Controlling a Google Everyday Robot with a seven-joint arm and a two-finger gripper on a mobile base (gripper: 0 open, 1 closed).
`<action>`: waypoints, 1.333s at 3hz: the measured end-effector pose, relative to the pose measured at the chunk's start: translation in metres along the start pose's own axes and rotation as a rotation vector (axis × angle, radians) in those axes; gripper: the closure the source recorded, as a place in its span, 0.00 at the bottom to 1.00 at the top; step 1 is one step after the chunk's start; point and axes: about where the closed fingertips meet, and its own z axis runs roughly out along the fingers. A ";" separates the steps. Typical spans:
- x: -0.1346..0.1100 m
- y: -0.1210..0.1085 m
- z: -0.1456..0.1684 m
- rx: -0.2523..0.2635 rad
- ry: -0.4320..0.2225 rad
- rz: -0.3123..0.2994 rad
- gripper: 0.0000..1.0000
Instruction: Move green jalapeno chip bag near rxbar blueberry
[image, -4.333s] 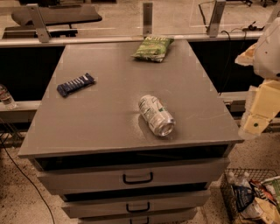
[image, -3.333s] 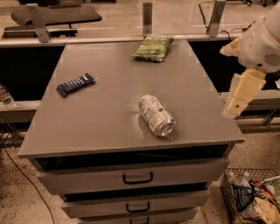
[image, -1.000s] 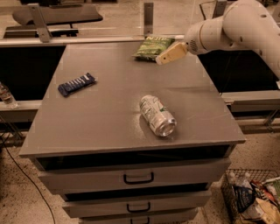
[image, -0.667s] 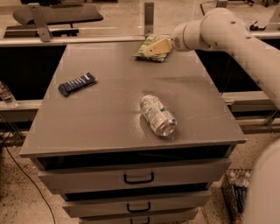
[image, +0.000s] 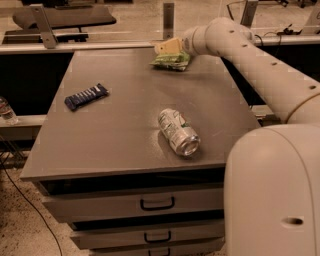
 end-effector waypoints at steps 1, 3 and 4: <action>0.011 -0.007 0.011 0.025 0.026 0.050 0.00; 0.041 0.004 0.018 0.008 0.102 0.094 0.01; 0.050 0.015 0.022 -0.013 0.120 0.102 0.19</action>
Offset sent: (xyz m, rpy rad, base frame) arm 0.0019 -0.0123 -0.0443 0.0310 0.1337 -0.0853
